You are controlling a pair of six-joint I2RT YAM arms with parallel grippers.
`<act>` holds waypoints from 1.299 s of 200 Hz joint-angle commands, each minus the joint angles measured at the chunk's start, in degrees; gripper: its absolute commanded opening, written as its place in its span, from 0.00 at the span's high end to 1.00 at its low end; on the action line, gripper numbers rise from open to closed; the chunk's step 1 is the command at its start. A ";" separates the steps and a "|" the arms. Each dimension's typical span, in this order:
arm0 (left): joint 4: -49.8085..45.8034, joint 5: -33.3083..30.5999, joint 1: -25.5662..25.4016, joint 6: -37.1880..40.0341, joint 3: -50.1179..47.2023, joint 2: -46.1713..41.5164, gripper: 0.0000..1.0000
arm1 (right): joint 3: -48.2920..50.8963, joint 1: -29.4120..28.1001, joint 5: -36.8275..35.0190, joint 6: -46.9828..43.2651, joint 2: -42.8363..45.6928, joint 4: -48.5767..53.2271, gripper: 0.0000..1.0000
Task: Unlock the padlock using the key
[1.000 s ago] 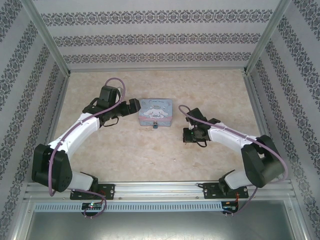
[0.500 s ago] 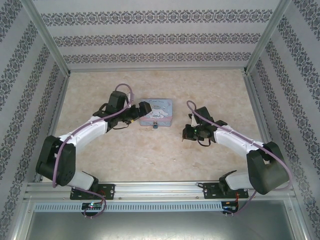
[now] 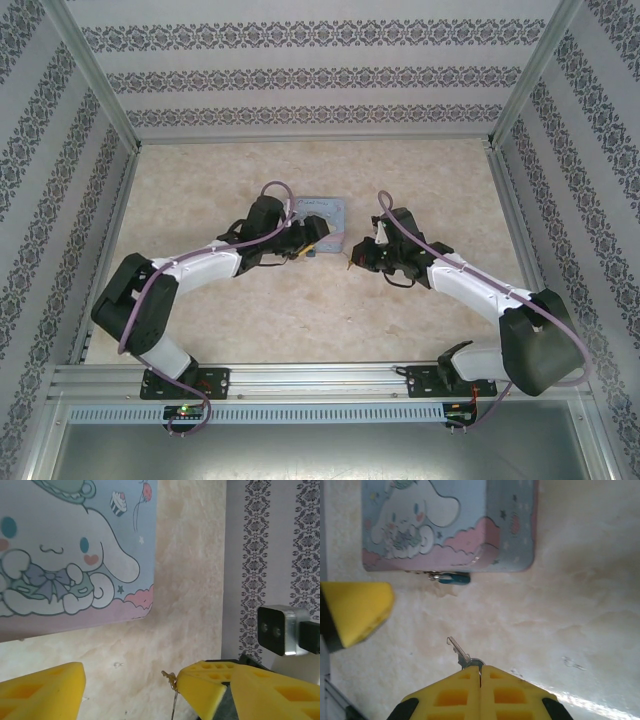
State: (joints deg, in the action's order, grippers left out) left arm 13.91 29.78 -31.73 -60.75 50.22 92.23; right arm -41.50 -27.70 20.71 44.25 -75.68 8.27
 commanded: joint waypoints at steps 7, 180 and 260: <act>4.82 -0.19 -1.88 -2.86 1.43 2.34 0.30 | -1.79 -1.11 1.44 3.68 0.67 -4.36 1.00; 6.19 -1.47 -3.79 -4.19 2.63 5.25 0.61 | -2.14 -2.53 2.14 4.87 -1.93 -7.22 1.00; 6.09 -2.27 -3.79 -4.53 2.62 5.28 0.70 | -1.35 -2.54 2.51 4.98 -1.94 -7.94 1.00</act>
State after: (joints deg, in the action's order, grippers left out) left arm 18.79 28.23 -34.89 -65.23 51.27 96.92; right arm -43.03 -29.54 22.02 48.36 -77.34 2.02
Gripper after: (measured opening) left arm 0.306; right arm 0.065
